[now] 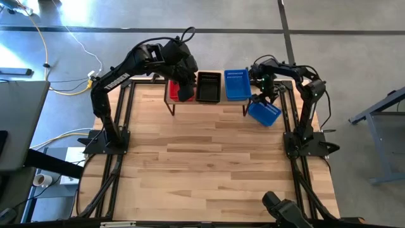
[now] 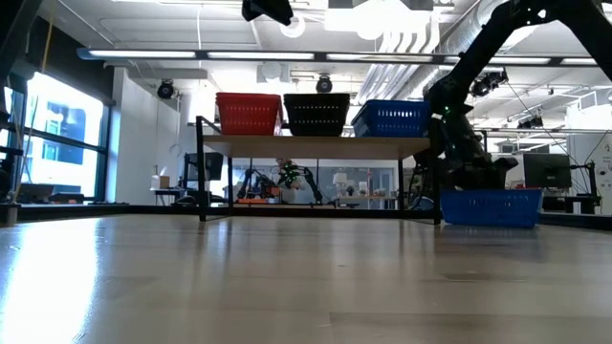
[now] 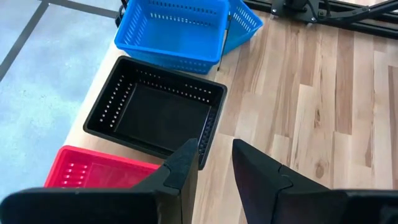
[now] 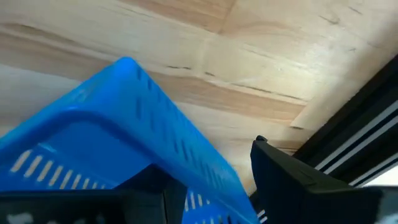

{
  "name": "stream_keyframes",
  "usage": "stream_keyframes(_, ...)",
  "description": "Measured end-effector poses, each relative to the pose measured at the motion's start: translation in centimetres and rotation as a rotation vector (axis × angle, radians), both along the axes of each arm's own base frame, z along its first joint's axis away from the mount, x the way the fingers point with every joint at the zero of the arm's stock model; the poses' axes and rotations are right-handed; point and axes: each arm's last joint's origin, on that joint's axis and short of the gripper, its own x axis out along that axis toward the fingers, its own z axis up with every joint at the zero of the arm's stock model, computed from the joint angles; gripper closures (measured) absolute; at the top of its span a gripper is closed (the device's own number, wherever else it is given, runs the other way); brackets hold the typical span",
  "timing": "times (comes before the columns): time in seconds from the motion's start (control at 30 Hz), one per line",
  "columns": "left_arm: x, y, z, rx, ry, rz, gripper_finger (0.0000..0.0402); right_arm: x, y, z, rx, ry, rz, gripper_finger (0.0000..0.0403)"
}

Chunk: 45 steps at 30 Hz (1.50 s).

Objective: Stack baskets on shelf by color
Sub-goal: Stack the blue bin on top of the blue bins on the shelf

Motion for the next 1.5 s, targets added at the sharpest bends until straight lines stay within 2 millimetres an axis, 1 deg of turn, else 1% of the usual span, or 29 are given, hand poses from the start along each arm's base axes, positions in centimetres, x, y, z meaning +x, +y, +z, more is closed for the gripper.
stream_keyframes(0.07,0.0,0.0,0.0,0.000,0.000,0.000,0.0312,-0.1,0.1,-0.2,-0.004,0.017,0.005,0.0256)
stream_keyframes(0.13,0.0,0.0,0.0,0.000,0.000,0.000,0.0312,-0.1,0.2,-0.2,0.003,0.021,0.008,0.0281)
stream_keyframes(0.2,0.0,0.0,0.0,0.000,0.000,0.000,0.0312,-0.2,0.2,-0.1,0.004,0.019,0.013,0.0319)
stream_keyframes(0.27,0.0,0.0,0.0,0.000,0.000,0.000,0.0312,-0.2,0.3,0.2,-0.003,0.015,0.028,0.0367)
stream_keyframes(0.3,0.0,0.0,0.0,0.000,0.000,0.000,0.0312,-0.3,0.3,0.5,-0.011,0.013,0.036,0.0384)
stream_keyframes(0.33,0.0,0.0,0.0,0.000,0.000,0.000,0.0312,-0.3,0.4,0.8,-0.026,0.018,0.040,0.0392)
stream_keyframes(0.47,0.0,0.0,0.0,0.000,0.000,0.000,0.0312,-0.8,0.6,2.2,-0.073,0.038,0.017,0.0382)
stream_keyframes(0.53,0.0,0.0,0.0,0.000,0.000,0.000,0.0312,-1.1,0.8,3.0,-0.092,0.038,0.010,0.0393)
stream_keyframes(0.6,0.0,0.0,0.0,0.000,0.000,0.000,0.0312,-1.3,1.0,4.0,-0.128,0.016,-0.007,0.0400)
stream_keyframes(0.8,0.0,0.0,0.0,-0.001,0.000,-0.001,0.0312,-1.8,1.7,6.8,-0.251,-0.037,-0.073,0.0401)
stream_keyframes(1.1,0.0,0.0,0.0,-0.001,0.000,-0.002,0.0312,-2.4,2.8,10.5,-0.448,-0.138,-0.186,0.0402)
stream_keyframes(1.27,0.0,0.0,0.0,-0.001,0.000,-0.002,0.0312,-2.7,3.2,12.0,-0.550,-0.176,-0.233,0.0402)
stream_keyframes(1.5,0.0,0.0,0.0,-0.005,-0.001,-0.005,0.0312,-3.1,3.6,13.6,-0.662,-0.213,-0.297,0.0403)
